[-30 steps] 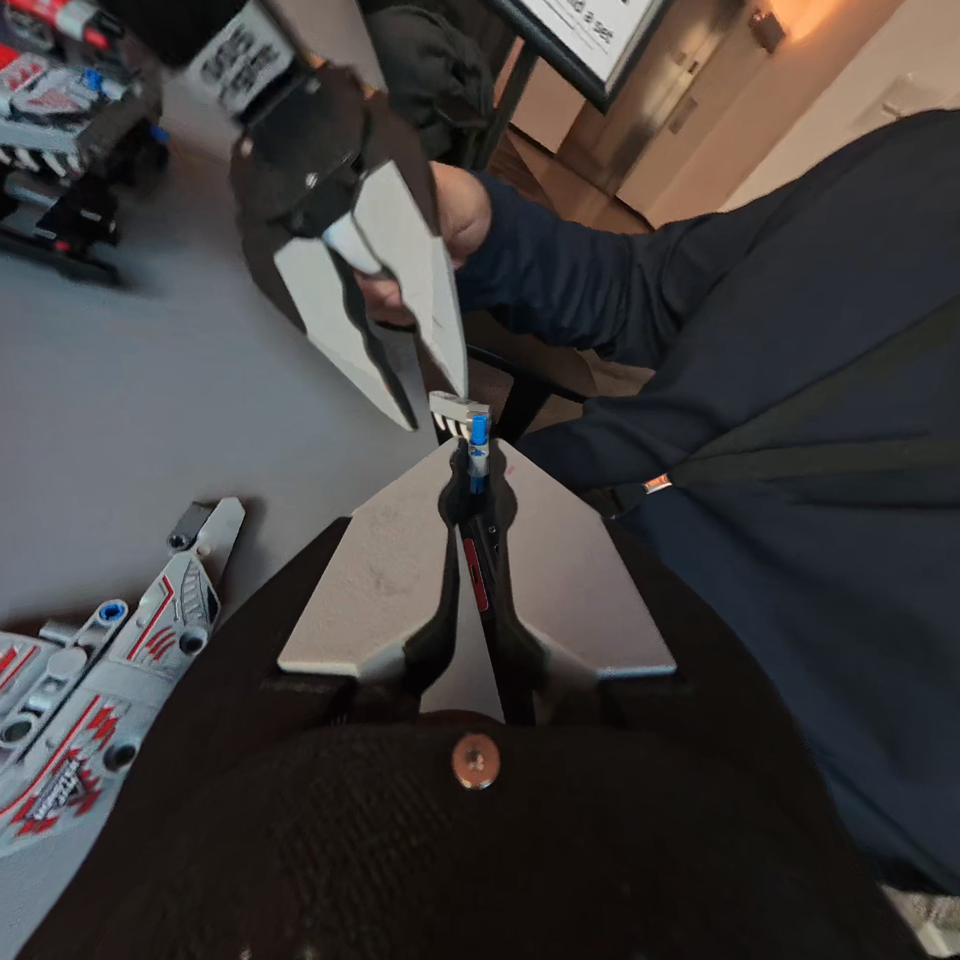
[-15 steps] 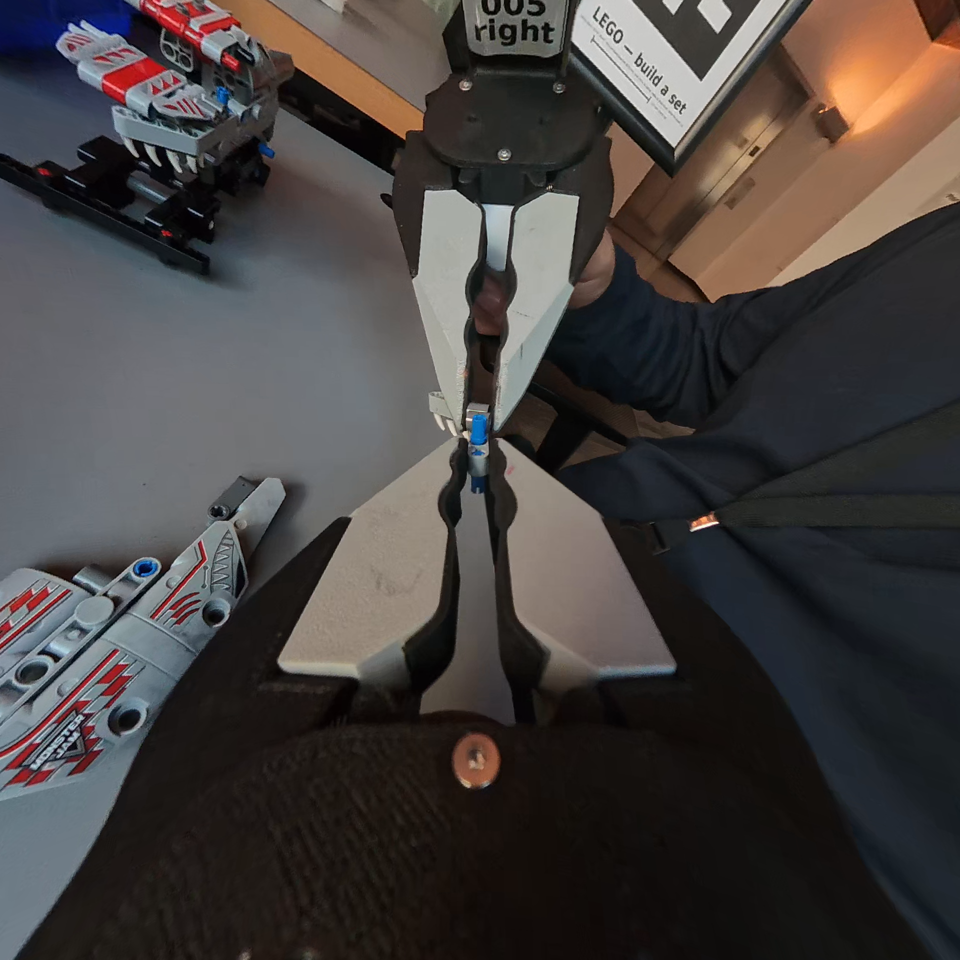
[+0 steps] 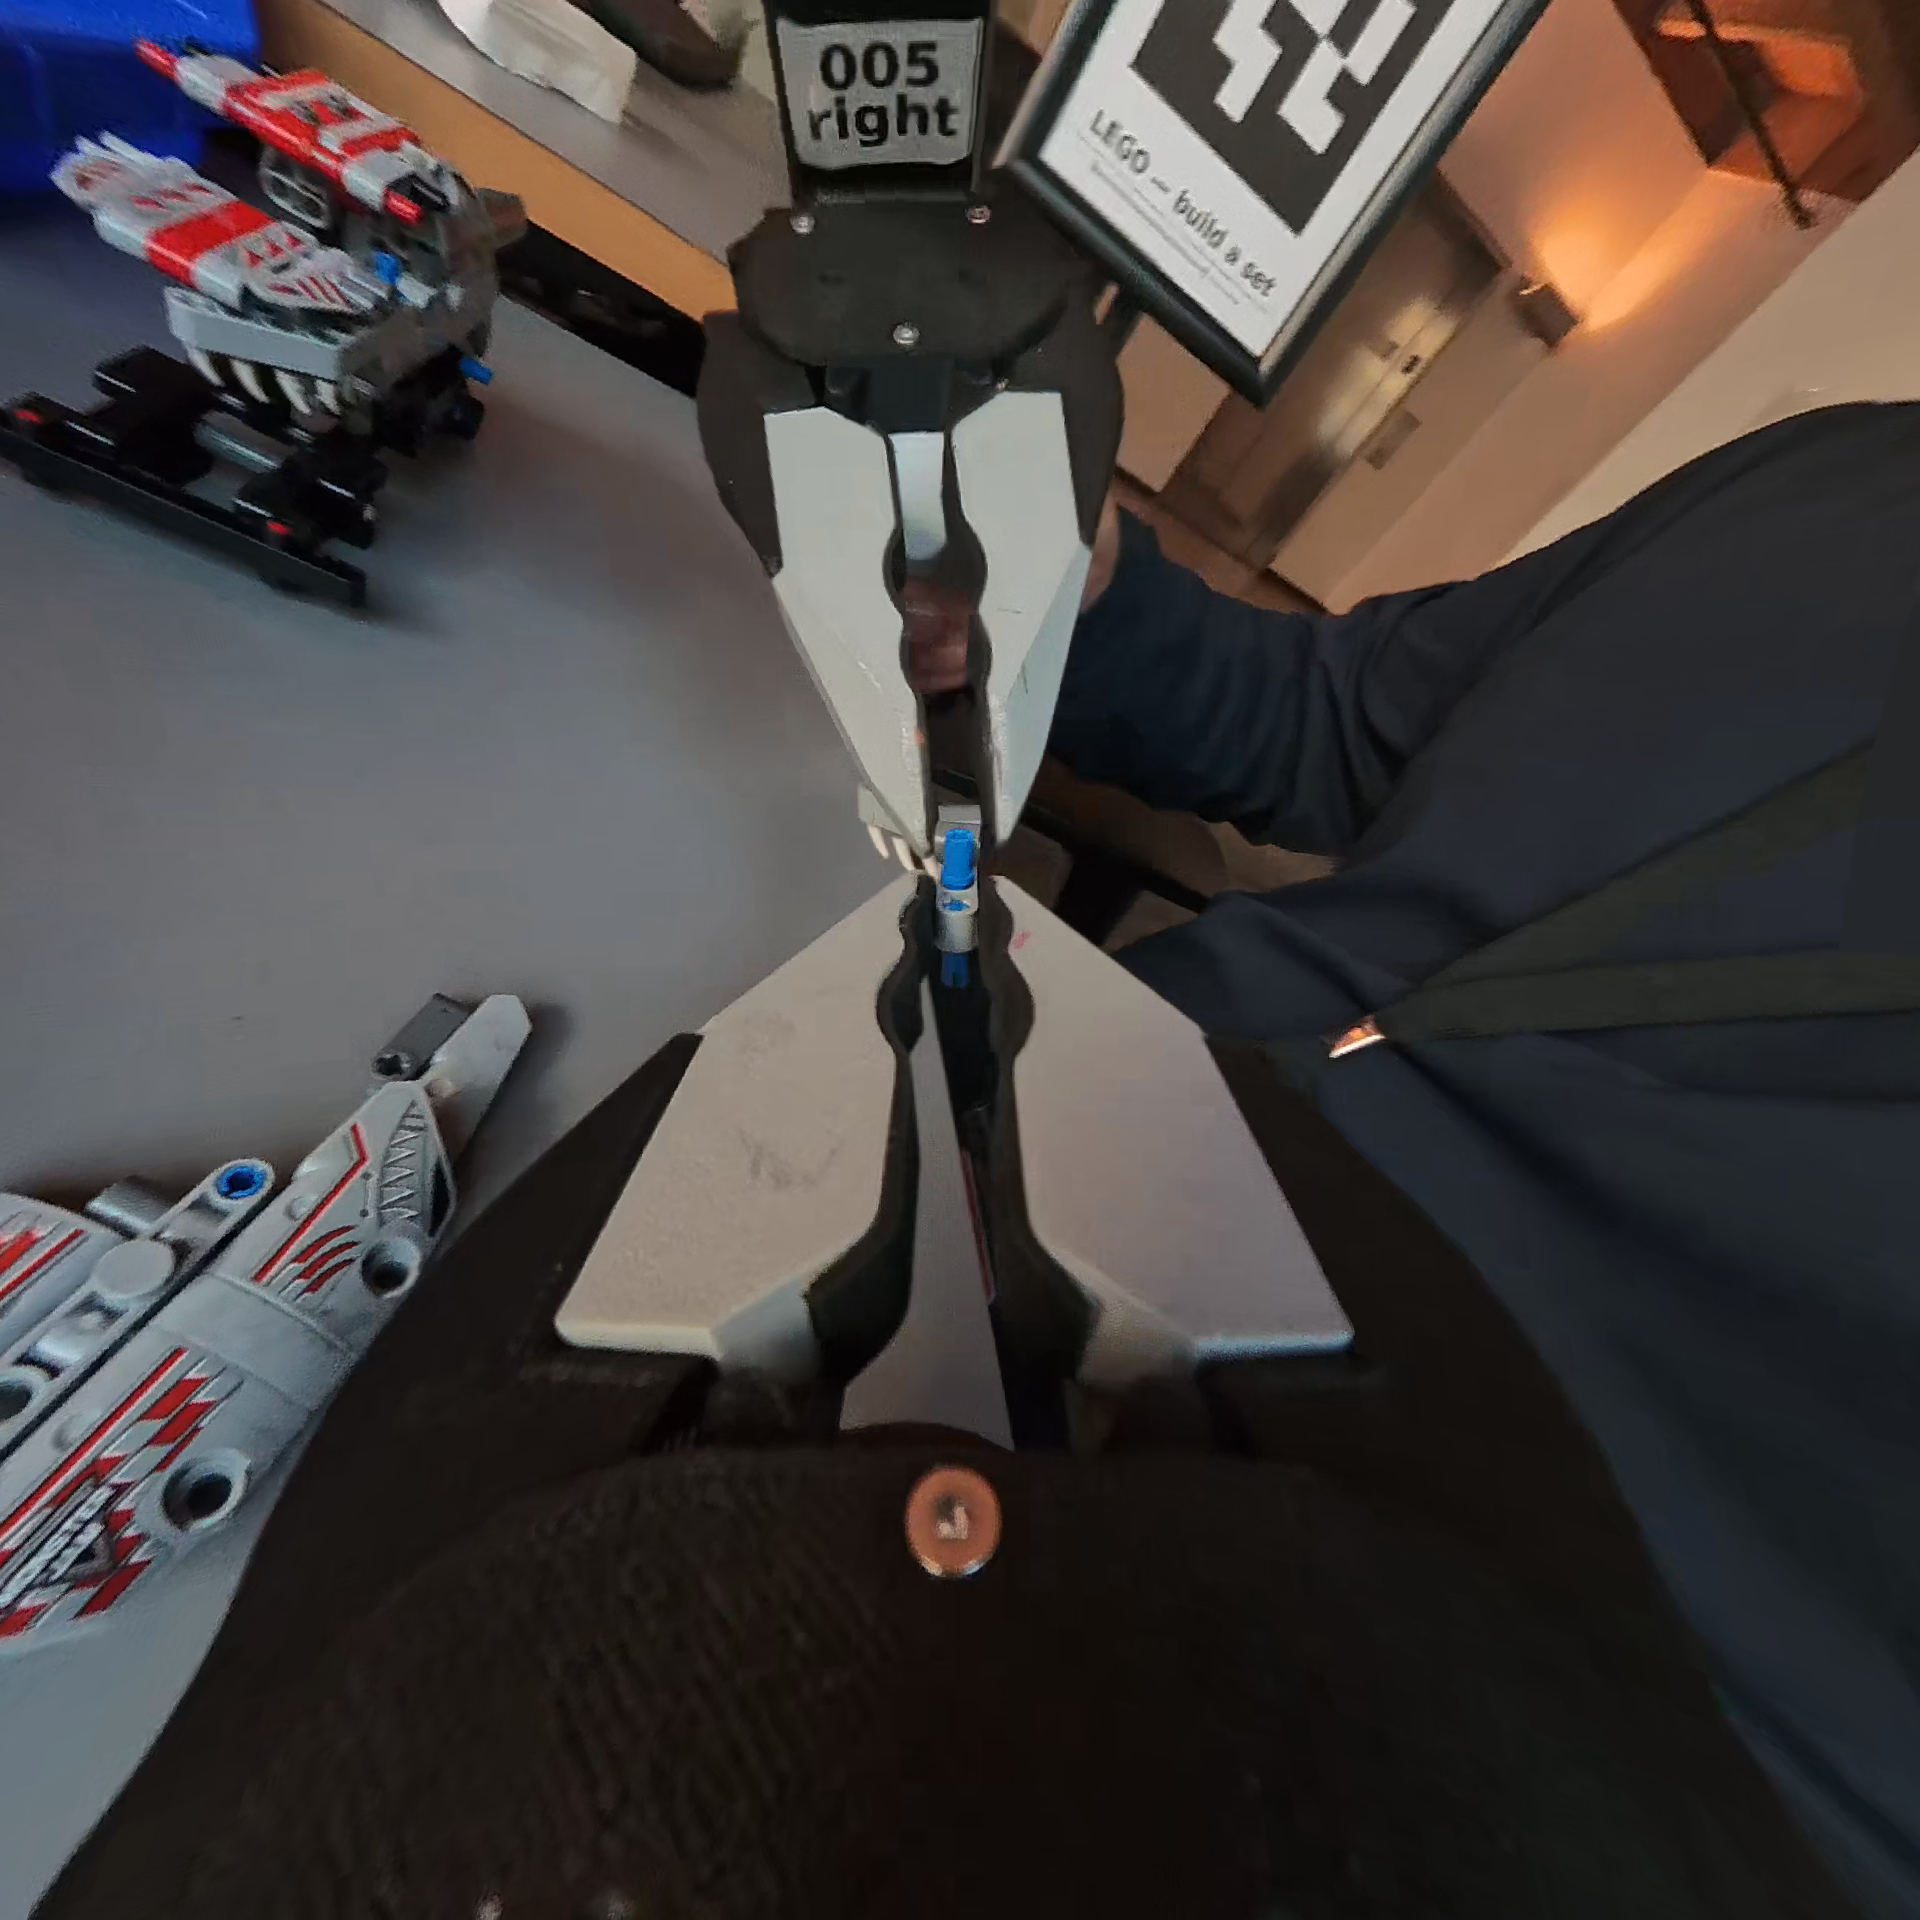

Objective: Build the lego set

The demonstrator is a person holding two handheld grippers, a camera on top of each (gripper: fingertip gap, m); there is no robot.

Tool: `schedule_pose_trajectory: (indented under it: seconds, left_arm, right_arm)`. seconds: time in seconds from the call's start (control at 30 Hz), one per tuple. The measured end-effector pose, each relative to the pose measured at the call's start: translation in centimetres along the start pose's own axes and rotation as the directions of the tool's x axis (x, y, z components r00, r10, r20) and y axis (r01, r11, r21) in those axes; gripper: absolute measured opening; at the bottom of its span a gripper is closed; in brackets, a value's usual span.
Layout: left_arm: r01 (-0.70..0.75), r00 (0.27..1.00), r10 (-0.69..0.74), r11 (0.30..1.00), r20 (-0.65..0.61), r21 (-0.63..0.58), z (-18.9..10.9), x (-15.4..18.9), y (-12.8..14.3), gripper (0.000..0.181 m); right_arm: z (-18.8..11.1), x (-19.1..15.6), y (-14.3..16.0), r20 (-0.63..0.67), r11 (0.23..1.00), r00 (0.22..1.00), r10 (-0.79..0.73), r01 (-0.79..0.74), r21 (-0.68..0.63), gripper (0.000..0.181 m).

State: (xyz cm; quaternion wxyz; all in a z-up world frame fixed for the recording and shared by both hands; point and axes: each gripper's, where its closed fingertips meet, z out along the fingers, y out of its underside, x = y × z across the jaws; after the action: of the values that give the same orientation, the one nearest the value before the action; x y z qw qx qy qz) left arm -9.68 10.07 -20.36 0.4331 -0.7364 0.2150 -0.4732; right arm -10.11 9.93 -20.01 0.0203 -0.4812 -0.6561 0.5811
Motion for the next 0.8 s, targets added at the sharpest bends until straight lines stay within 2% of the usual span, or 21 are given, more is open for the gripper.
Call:
schedule_pose_trajectory:
  seconds: [0.1, 0.23, 0.33, 0.43, 0.57, 0.67, 0.8]
  left_arm:
    - [-0.074, 0.991, 0.075, 0.997, 0.107, -0.016, 0.1, -0.5, -0.3, 0.005]
    - [-0.116, 0.974, 0.124, 0.992, 0.189, -0.055, 0.4, -0.9, -0.3, 0.004]
    - [-0.082, 0.987, 0.087, 0.996, 0.139, -0.039, 0.4, -0.2, -0.4, 0.005]
    - [-0.081, 0.994, 0.083, 0.996, 0.065, -0.031, 0.4, 0.4, -0.2, 0.004]
    - [-0.097, 0.995, 0.097, 0.995, -0.013, 0.015, 0.1, 1.4, -0.5, 0.004]
    - [-0.121, 0.992, 0.120, 0.993, -0.033, -0.008, 0.3, 1.7, 0.0, 0.005]
    - [-0.102, 0.995, 0.102, 0.995, -0.001, -0.014, 0.5, 1.1, 0.0, 0.005]
  right_arm:
    - [-0.4, 0.4, -0.8, -0.033, 0.998, 0.999, 0.023, -0.021, 0.062, 0.012]
    - [-0.1, 0.8, -0.5, -0.107, 0.999, 0.994, -0.036, 0.038, 0.021, 0.007]
    - [0.0, 0.1, -0.5, -0.100, 0.993, 0.988, -0.120, 0.119, -0.017, 0.005]
    - [0.2, -0.4, -0.2, -0.095, 0.962, 0.961, -0.261, 0.251, -0.112, 0.004]
    - [0.3, -1.5, -0.7, -0.039, 0.951, 0.955, -0.294, 0.288, -0.108, 0.004]
    - [0.5, -1.6, -0.2, -0.042, 0.935, 0.941, -0.337, 0.328, -0.135, 0.005]
    - [0.3, -1.0, -0.2, -0.067, 0.968, 0.969, -0.239, 0.233, -0.089, 0.005]
